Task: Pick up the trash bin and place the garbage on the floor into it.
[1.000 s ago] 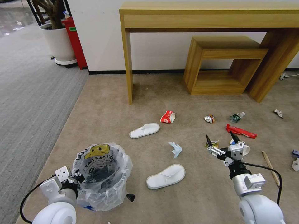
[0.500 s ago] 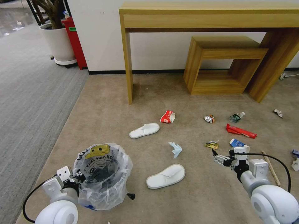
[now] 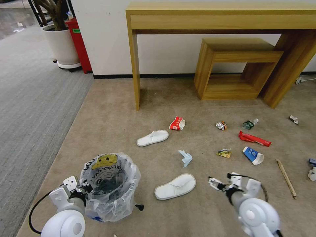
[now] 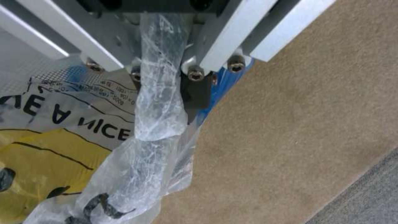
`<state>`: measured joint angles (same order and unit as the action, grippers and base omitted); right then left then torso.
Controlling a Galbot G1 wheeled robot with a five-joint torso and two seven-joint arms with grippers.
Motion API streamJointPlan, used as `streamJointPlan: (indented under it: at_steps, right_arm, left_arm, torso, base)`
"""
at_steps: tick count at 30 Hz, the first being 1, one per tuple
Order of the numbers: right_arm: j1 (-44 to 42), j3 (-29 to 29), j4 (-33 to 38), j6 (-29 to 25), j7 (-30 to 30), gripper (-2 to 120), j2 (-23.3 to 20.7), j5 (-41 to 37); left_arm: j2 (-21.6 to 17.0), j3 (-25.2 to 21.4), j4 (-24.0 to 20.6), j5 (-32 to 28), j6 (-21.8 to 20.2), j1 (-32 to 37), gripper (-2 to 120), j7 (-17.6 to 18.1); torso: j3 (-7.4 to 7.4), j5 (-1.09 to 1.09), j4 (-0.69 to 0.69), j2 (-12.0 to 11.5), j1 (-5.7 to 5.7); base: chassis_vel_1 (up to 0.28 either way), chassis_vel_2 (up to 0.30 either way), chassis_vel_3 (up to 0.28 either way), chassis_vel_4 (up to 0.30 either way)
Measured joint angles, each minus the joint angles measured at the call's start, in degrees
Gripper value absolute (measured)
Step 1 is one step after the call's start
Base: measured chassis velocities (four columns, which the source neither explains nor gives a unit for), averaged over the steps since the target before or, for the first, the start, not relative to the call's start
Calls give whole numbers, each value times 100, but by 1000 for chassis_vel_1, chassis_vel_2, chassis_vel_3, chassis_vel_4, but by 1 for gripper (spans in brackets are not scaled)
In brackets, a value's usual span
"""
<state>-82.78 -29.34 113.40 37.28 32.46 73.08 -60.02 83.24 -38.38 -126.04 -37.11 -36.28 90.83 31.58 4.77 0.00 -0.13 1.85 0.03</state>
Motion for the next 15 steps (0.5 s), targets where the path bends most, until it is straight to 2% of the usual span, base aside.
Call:
streamJointPlan:
  at_steps: [3,15]
  right_arm:
    - [192,126,-276,-3,197,100,182,-301]
    - [836,230,-1085,-102,274,100,503,-404]
  left_arm:
    - [5,-21,14,18,10,31,1,0]
    - [39,-70,29,101,46,128,1,-17]
  torso:
    - [0,0,0,0,0]
    - [0,0,0,0,0]
  base:
    - [0,0,0,0]
    - [0,0,0,0]
